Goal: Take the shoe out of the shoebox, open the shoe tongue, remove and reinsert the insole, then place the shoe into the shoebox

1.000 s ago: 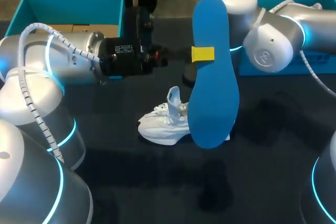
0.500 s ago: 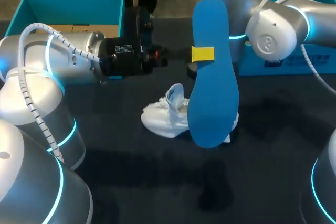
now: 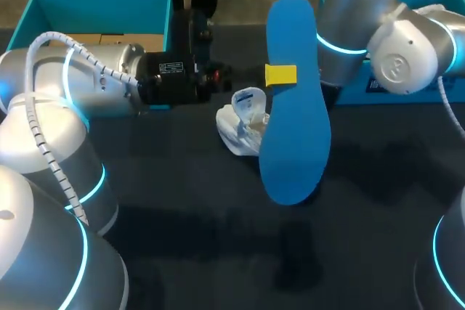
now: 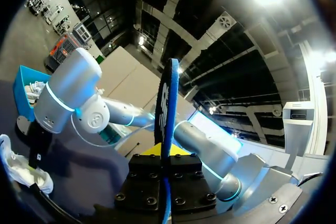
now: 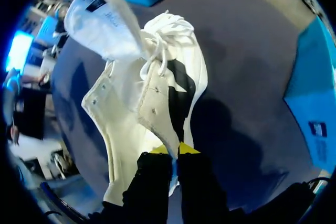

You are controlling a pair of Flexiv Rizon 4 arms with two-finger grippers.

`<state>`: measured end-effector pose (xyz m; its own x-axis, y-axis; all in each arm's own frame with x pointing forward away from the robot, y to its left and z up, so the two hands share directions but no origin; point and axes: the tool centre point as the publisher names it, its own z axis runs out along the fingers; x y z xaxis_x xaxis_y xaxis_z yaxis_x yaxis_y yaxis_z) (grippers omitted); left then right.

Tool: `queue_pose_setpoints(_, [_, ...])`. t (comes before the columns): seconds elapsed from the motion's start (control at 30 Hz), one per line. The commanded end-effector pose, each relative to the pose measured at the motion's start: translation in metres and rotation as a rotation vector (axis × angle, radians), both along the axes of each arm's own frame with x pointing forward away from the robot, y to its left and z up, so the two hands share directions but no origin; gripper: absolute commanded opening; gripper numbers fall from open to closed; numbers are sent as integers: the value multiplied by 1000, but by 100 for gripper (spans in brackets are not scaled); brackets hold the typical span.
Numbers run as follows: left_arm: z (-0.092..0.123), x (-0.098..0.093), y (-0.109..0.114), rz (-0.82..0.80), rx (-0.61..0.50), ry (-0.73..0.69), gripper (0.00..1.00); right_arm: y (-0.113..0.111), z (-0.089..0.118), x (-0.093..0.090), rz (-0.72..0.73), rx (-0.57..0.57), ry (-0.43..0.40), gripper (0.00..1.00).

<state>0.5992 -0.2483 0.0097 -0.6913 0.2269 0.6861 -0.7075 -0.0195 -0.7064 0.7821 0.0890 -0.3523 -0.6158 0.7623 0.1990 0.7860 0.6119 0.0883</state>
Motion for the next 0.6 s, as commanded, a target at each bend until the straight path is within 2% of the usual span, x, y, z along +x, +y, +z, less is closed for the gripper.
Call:
queue_pose_setpoints(0.03, [0, 0, -2, 2, -3, 0, 0, 0, 7, -13, -201, 33, -88, 0])
queue_pose_setpoints(0.33, [0, 0, -2, 2, -3, 0, 0, 18, 2, -13, -298, 55, -103, 0])
queue_pose_setpoints(0.6, [0, 0, -2, 2, -3, 0, 0, 25, -2, -16, -286, 51, -112, 0])
